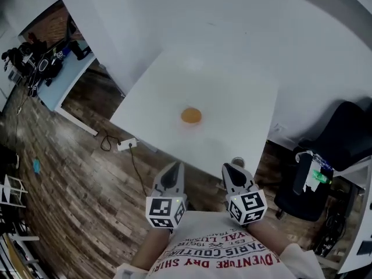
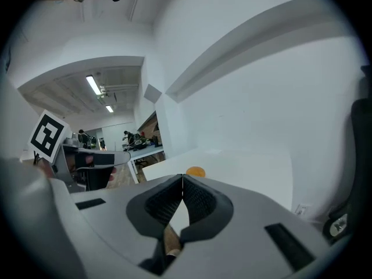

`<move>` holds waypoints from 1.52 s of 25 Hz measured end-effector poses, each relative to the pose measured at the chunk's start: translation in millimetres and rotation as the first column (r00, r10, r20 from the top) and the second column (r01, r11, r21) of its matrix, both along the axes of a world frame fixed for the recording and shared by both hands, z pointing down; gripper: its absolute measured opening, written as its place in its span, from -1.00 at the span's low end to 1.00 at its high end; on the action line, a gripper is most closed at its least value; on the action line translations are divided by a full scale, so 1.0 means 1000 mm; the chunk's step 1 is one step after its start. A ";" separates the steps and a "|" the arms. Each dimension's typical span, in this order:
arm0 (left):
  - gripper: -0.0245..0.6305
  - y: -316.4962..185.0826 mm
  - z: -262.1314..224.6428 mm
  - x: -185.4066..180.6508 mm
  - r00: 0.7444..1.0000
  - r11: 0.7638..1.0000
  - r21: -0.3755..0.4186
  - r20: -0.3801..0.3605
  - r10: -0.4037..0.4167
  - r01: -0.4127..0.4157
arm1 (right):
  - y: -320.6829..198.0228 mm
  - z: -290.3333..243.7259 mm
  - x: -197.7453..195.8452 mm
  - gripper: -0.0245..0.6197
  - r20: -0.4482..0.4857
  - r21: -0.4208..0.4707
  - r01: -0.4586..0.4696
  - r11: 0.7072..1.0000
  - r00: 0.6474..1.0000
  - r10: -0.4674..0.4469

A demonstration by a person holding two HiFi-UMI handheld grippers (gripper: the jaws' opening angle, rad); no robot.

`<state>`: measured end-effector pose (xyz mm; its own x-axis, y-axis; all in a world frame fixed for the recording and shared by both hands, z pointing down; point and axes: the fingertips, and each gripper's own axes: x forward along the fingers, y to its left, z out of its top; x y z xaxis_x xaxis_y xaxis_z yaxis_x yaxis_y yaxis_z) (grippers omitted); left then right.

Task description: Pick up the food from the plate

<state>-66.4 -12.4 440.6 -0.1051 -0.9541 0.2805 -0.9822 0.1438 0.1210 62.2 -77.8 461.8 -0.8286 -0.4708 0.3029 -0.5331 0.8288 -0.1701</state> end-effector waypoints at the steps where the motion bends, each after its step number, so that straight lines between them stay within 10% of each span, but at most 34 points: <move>1: -0.90 -0.014 0.000 -0.007 1.000 1.000 0.001 0.001 0.025 -0.025 | -0.010 0.000 -0.005 -0.88 0.001 -0.001 -0.027 1.000 1.000 0.027; 8: -0.90 -0.110 -0.013 -0.067 0.975 0.975 -0.005 0.008 0.224 -0.224 | -0.079 -0.008 -0.053 -0.88 0.008 -0.018 -0.226 0.974 0.974 0.226; 19: -0.90 -0.215 -0.004 -0.143 0.863 0.862 -0.059 0.009 0.505 -0.504 | -0.157 -0.011 -0.116 -0.88 0.015 -0.035 -0.518 0.855 0.855 0.518; 35: -0.90 -0.244 0.059 -0.132 0.783 0.758 -0.207 -0.082 0.616 -0.618 | -0.186 0.032 -0.121 -0.88 -0.104 -0.151 -0.536 0.830 0.844 0.526; 38: -0.64 -0.245 0.075 -0.123 0.752 0.715 -0.247 -0.123 0.647 -0.655 | -0.189 0.047 -0.124 -0.88 -0.129 -0.191 -0.510 0.839 0.860 0.494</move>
<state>-189.9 -257.5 515.1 0.5255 -0.6750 0.5179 -0.8419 -0.5005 0.2018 -61.6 -267.1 508.9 -0.4682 -0.7346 0.4911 -0.8836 0.3927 -0.2550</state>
